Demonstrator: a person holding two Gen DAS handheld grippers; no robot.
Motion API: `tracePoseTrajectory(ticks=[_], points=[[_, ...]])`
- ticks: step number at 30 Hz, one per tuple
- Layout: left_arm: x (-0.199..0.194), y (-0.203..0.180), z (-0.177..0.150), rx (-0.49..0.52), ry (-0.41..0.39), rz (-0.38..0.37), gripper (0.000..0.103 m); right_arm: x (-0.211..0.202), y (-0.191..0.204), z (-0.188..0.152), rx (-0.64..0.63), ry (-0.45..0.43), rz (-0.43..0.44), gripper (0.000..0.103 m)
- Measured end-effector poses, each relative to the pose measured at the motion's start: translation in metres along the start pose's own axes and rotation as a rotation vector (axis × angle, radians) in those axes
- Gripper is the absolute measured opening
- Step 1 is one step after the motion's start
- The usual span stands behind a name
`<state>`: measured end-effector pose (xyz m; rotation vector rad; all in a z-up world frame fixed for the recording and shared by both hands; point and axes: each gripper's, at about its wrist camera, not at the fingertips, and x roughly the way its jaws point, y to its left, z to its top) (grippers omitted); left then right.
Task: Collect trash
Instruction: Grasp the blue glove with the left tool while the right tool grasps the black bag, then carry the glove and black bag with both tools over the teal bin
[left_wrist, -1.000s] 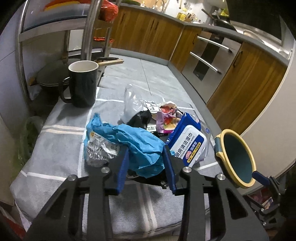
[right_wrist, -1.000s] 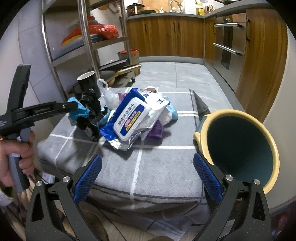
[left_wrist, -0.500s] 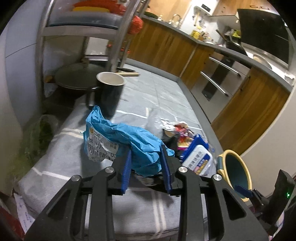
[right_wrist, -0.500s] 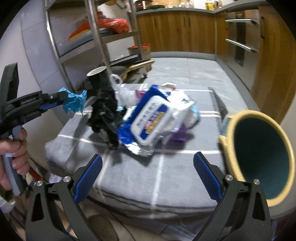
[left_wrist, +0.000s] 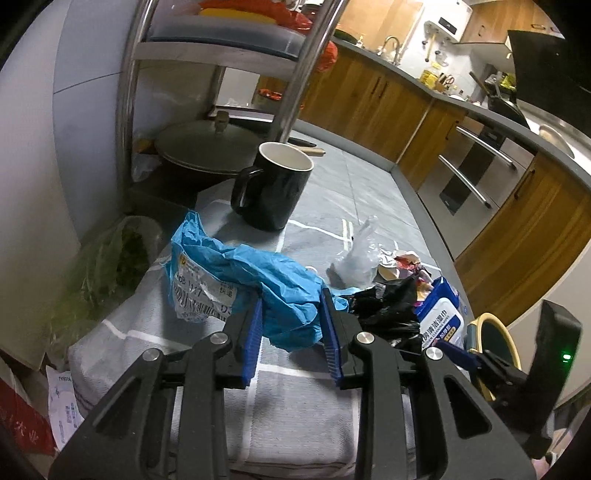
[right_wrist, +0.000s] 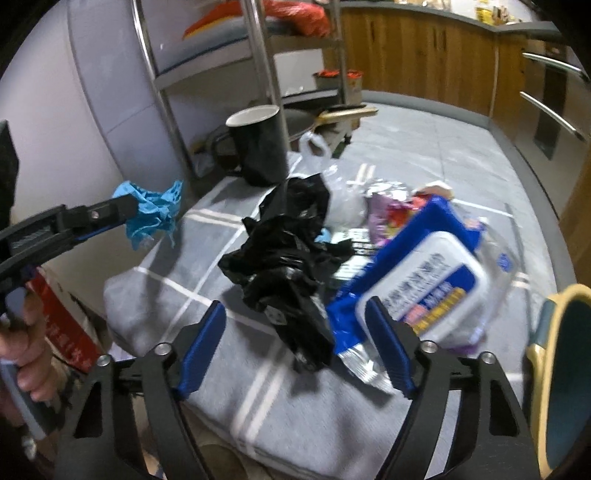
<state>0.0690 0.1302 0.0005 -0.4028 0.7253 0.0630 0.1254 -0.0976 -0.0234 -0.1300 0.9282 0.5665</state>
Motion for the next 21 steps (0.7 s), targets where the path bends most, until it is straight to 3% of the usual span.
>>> tracePoseTrajectory(ticks=[2, 4, 7, 10, 15, 21], points=[[0.001, 0.000, 0.000, -0.007, 0.003, 0.001, 0.029, 0.011, 0.002, 0.001, 0.001, 0.023, -0.004, 0.066], [0.003, 0.001, -0.001, -0.010, 0.005, 0.000, 0.029, 0.020, 0.001, 0.001, 0.010, 0.047, 0.000, 0.051], [0.004, 0.001, -0.002, -0.010, 0.006, 0.000, 0.029, 0.022, 0.000, -0.003, 0.011, 0.054, 0.011, 0.037], [0.004, 0.000, -0.002, -0.011, 0.004, 0.000, 0.029, 0.015, -0.002, -0.005, 0.012, 0.041, 0.026, 0.028], [0.003, -0.005, -0.004, -0.002, -0.004, -0.006, 0.029, -0.005, -0.004, -0.002, 0.021, -0.012, 0.043, 0.020], [-0.003, -0.009, -0.003, 0.016, -0.038, -0.020, 0.029, -0.034, -0.008, 0.004, 0.043, -0.078, 0.054, 0.018]])
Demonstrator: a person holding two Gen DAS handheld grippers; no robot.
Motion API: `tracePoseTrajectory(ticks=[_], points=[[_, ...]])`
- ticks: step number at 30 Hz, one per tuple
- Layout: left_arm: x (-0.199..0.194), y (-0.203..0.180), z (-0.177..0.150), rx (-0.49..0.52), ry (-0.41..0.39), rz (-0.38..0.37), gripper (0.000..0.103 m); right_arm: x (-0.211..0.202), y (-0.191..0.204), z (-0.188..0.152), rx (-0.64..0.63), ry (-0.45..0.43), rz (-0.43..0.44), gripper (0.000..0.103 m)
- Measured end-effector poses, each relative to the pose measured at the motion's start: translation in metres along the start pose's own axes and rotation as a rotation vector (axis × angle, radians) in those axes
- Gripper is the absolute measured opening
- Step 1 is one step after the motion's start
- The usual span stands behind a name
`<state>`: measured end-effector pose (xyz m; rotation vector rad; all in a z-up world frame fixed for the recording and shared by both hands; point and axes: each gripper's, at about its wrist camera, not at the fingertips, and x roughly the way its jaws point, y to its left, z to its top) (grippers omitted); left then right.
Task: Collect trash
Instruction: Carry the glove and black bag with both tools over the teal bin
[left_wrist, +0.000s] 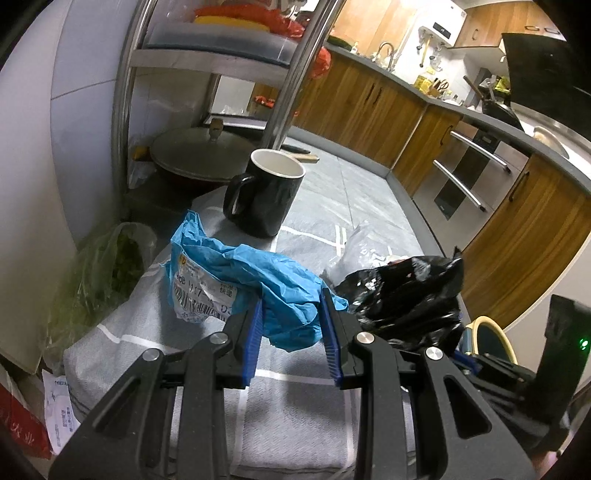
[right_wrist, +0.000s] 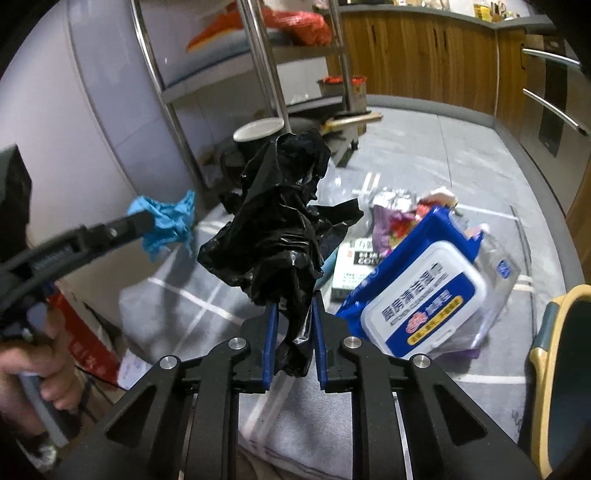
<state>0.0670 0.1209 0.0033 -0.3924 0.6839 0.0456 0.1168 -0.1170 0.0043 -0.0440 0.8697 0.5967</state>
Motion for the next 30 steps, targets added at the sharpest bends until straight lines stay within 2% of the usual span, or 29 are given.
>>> tracePoseTrajectory(ticks=[6, 12, 19, 30], points=[[-0.013, -0.016, 0.000, 0.056, -0.072, -0.048, 0.029, -0.034, -0.016, 0.001, 0.048, -0.060, 0.006, 0.018], [-0.024, -0.051, -0.007, 0.185, -0.126, -0.101, 0.029, -0.074, -0.045, -0.006, 0.103, -0.124, -0.024, 0.018], [-0.031, -0.102, -0.021, 0.323, -0.141, -0.188, 0.029, -0.114, -0.090, -0.030, 0.180, -0.171, -0.094, 0.018], [-0.036, -0.198, -0.055, 0.504, -0.111, -0.387, 0.029, -0.162, -0.157, -0.082, 0.330, -0.219, -0.222, 0.019]])
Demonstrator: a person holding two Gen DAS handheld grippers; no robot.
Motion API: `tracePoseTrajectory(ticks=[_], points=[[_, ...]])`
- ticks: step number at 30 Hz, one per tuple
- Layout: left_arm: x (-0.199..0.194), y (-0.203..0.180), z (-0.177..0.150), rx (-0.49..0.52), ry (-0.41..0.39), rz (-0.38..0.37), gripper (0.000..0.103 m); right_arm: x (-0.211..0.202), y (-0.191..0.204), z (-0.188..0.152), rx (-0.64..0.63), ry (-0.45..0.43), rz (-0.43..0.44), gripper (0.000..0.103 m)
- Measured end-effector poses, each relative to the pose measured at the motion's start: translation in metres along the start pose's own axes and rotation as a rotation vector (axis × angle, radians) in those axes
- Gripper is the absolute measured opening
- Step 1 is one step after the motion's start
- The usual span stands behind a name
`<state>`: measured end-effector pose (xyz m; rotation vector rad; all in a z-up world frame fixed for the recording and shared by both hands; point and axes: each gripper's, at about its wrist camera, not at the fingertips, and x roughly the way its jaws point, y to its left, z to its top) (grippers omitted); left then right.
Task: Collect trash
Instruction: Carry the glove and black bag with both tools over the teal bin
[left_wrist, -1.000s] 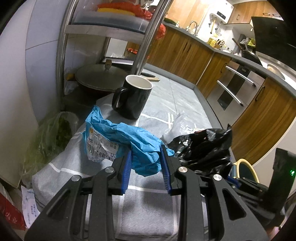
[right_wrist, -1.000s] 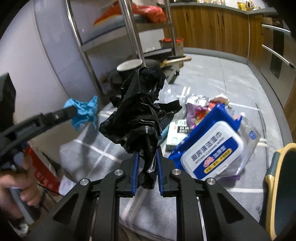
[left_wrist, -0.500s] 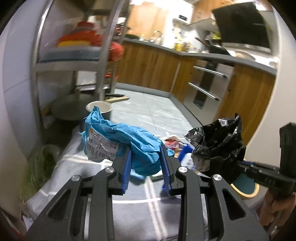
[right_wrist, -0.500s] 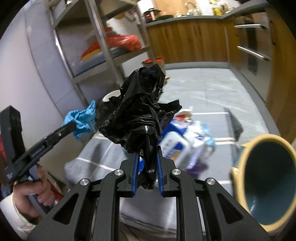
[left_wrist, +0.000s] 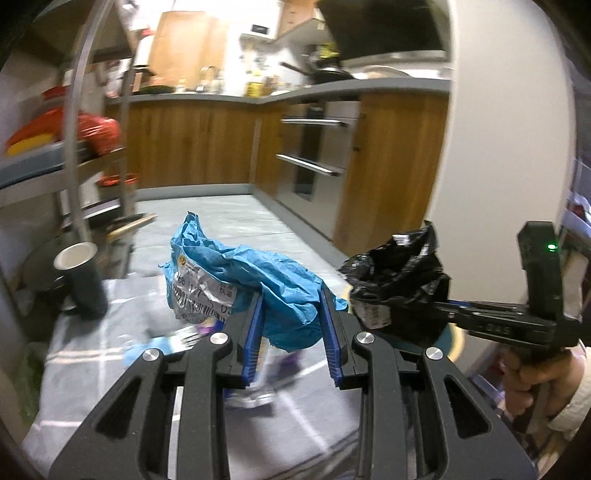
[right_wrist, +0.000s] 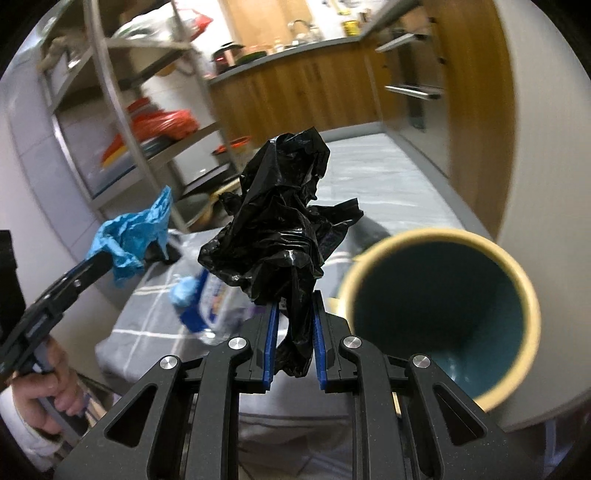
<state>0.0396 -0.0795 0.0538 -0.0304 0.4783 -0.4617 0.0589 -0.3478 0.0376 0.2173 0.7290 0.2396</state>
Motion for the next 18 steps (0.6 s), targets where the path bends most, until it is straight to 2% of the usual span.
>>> tracePoseTrajectory(ticks=[12, 18], points=[[0.043, -0.102, 0.000, 0.138, 0.038, -0.261, 0.029, -0.031, -0.076, -0.021, 0.146, -0.034, -0.131, 0.019], [0.067, -0.128, -0.007, 0.149, 0.098, -0.377, 0.029, -0.042, -0.103, -0.033, 0.202, -0.035, -0.178, 0.019]])
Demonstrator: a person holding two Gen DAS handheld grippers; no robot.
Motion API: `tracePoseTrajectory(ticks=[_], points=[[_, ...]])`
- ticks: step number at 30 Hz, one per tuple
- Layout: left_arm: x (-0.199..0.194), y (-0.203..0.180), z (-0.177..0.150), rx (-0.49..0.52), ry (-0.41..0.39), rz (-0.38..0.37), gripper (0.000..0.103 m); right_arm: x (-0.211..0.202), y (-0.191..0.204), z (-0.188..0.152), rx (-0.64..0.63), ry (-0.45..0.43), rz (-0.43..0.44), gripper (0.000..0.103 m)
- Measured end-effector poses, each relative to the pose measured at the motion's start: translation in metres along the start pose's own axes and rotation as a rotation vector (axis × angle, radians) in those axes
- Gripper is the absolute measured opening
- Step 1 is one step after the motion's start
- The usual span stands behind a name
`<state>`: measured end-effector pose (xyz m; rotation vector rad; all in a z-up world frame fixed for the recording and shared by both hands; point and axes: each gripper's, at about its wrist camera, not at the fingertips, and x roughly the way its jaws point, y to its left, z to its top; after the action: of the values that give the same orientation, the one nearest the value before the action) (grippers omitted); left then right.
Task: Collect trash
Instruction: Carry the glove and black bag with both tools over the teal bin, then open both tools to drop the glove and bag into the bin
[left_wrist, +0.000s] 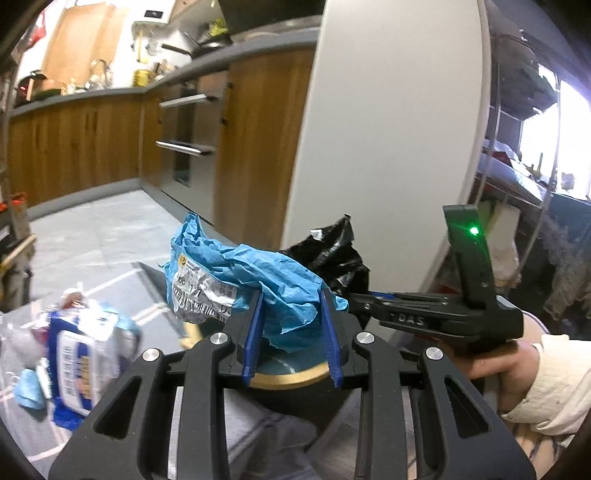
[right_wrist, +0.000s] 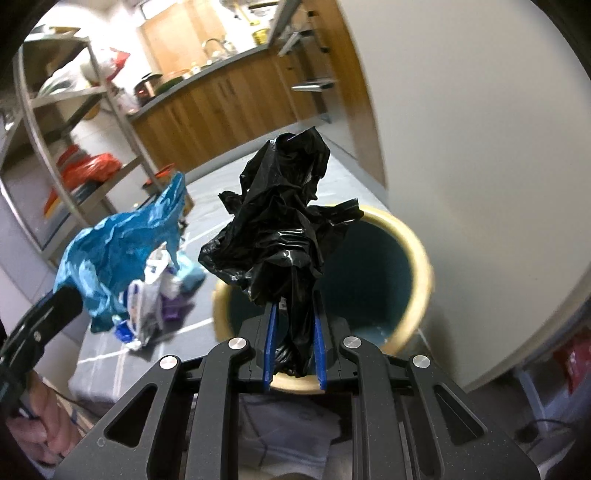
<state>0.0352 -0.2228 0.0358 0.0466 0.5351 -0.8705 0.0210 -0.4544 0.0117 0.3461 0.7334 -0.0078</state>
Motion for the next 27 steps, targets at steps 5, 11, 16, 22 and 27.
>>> tracePoseTrajectory(ticks=[5, 11, 16, 22, 27], points=[[0.015, -0.004, -0.007, -0.045, 0.047, -0.066, 0.029, 0.001, -0.014, -0.004, 0.020, 0.012, -0.013, 0.019], [0.037, 0.006, -0.016, -0.142, 0.125, -0.119, 0.029, 0.010, -0.008, -0.003, 0.012, 0.034, -0.017, 0.019], [0.054, 0.023, -0.028, -0.212, 0.210, -0.101, 0.029, 0.022, -0.010, -0.007, 0.007, 0.075, -0.029, 0.020], [0.058, 0.029, -0.031, -0.194, 0.251, -0.027, 0.033, 0.039, -0.004, -0.011, -0.012, 0.123, -0.049, 0.023], [0.060, 0.027, -0.033, -0.179, 0.275, -0.038, 0.041, 0.048, -0.002, -0.013, -0.012, 0.143, -0.053, 0.026]])
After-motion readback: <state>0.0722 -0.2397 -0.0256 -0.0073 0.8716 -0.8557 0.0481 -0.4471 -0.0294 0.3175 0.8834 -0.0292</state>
